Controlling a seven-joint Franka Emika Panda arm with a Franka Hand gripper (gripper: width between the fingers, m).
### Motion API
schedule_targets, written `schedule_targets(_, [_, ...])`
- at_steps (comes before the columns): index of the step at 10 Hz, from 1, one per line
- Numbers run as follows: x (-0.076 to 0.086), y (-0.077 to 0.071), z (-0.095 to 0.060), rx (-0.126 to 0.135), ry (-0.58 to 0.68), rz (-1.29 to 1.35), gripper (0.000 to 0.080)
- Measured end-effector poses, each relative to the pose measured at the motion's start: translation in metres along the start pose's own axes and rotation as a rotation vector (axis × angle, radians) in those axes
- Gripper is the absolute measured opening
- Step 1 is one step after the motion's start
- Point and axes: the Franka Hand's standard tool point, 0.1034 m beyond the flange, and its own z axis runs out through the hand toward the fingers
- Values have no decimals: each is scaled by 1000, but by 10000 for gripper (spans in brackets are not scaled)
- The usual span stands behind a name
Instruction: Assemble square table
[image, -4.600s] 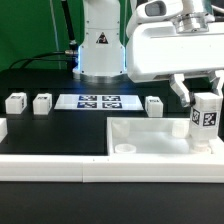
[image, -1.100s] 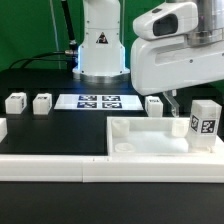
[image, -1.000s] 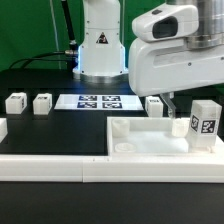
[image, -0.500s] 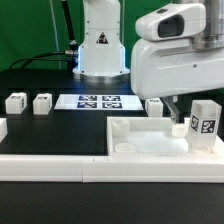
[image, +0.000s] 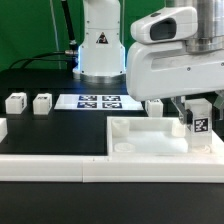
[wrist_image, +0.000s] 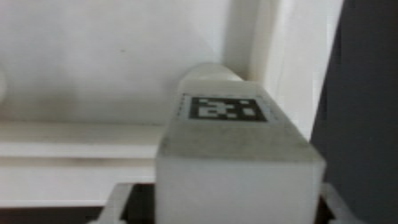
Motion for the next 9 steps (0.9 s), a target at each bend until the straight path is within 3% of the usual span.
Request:
schedule_targets(4, [0, 2, 1, -4, 1, 276, 288])
schedule_targets(5, [0, 2, 2, -16, 7, 438, 288])
schedule_targets(9, [0, 7, 3, -9, 5, 955, 288])
